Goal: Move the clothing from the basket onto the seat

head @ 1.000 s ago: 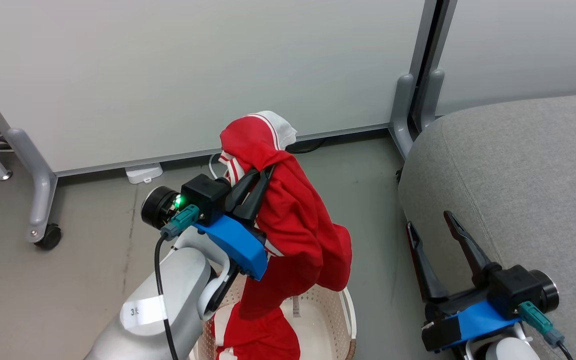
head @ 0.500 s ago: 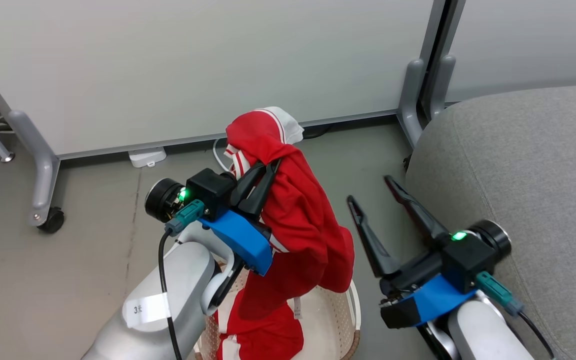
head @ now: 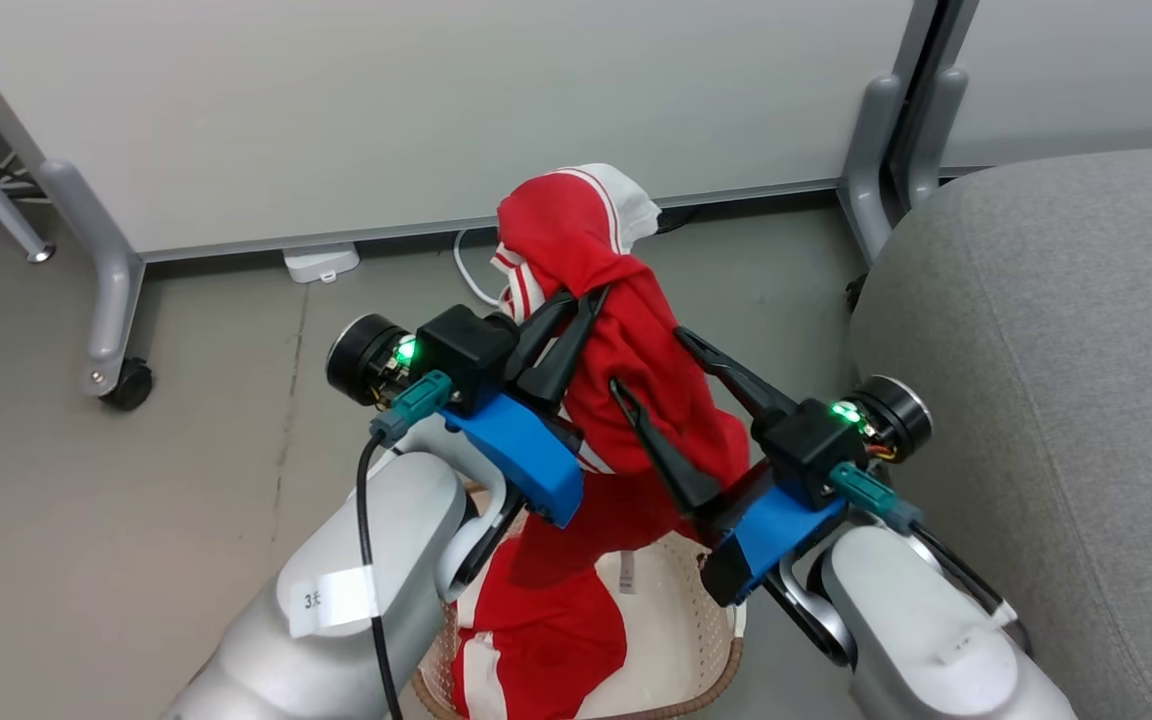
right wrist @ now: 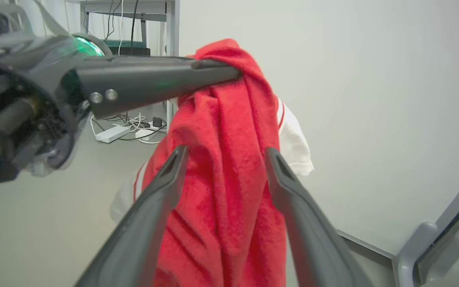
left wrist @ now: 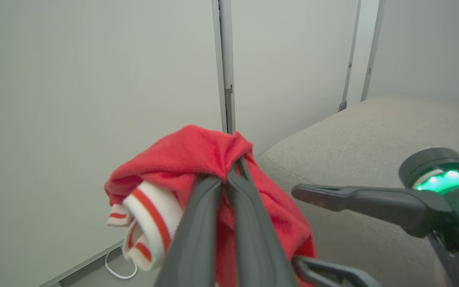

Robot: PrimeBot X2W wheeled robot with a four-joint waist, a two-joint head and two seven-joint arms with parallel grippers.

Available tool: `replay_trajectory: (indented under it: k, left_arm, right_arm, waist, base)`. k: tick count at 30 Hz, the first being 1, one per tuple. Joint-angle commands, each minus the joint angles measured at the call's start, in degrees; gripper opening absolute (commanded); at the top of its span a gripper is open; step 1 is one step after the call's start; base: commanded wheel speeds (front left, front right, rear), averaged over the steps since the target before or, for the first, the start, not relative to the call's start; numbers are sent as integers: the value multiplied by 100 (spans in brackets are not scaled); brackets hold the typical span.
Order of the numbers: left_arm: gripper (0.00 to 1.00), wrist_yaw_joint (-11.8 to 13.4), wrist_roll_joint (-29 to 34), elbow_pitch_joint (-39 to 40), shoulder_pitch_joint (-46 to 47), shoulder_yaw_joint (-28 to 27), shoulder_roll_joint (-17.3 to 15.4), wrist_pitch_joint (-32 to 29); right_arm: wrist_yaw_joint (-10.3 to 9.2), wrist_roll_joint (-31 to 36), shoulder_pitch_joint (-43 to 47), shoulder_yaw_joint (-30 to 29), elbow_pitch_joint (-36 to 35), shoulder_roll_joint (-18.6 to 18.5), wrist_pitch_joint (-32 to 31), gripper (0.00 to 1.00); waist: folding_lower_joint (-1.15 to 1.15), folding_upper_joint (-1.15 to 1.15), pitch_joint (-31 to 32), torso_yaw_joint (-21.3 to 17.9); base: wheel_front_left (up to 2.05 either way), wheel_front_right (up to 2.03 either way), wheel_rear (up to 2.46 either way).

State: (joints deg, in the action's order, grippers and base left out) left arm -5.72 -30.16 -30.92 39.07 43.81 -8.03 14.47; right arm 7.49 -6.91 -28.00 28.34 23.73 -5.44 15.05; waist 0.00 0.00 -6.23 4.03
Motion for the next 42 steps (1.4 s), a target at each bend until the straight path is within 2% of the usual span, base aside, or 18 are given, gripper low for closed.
replay_trajectory:
  k: [1,11,12,13,42]
  left_arm:
    - [0,-25,40,-16,122,44,48,28]
    - [0,-94,42,-41,312,226,265,59]
    - [0,-91,43,-39,325,235,275,60]
    - [0,-97,40,-34,338,241,287,64]
    - [0,-149,182,-48,293,108,288,82]
  right_arm:
    - [1,-42,-228,74,216,31,20,100]
    - [1,-395,-827,511,1258,212,19,100]
    - [1,-428,-845,510,1349,228,19,67]
    - [1,-437,-886,504,1399,240,20,0]
    - [1,-560,-898,568,1407,262,19,0]
  waist:
    - [0,0,-69,75]
    - [0,0,-181,249]
    - [0,0,-182,259]
    - [0,0,-182,268]
    - [0,0,-216,259]
  base:
    - [0,0,0]
    - [0,0,0]
    - [0,0,0]
    - [0,0,0]
    - [0,0,0]
